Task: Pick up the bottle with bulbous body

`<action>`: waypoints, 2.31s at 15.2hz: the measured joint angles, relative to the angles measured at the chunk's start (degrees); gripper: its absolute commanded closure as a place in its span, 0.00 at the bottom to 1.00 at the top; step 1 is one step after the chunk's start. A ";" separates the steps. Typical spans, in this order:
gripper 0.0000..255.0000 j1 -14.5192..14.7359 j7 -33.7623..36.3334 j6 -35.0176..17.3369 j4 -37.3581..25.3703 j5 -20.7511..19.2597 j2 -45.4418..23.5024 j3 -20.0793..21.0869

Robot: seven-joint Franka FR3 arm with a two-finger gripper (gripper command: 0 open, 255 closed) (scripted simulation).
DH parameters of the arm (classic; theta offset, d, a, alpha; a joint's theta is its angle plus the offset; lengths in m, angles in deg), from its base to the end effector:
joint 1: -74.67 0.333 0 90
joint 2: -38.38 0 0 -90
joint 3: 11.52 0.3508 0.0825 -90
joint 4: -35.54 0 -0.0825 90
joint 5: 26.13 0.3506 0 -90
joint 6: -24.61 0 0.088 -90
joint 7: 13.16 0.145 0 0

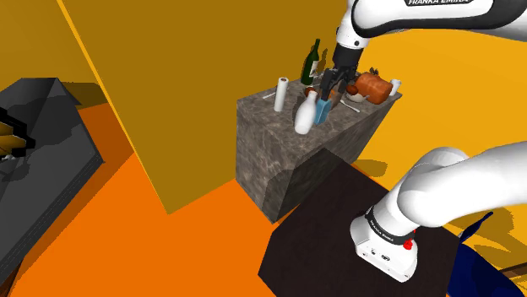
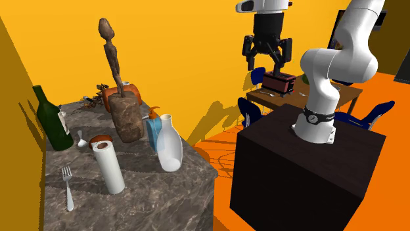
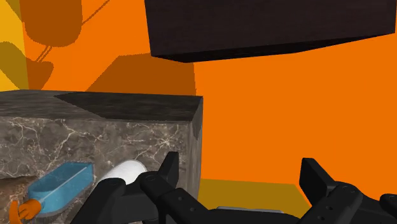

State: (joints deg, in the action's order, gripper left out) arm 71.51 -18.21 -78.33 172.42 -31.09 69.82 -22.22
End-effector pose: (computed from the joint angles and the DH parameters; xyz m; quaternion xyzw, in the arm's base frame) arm 0.3169 -0.0975 0.5088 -0.9983 0.0514 0.0238 0.0103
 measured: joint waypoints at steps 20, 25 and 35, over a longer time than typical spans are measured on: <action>0.00 -4.66 -25.01 -18.28 -21.39 8.71 -40.18 -13.28; 0.00 -8.14 -30.37 -18.48 -31.85 13.76 -51.72 -12.84; 0.00 -11.59 -34.09 -21.92 -37.64 17.69 -61.55 -11.32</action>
State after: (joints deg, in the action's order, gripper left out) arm 59.92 -52.30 -100.25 134.77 -13.39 8.27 -33.54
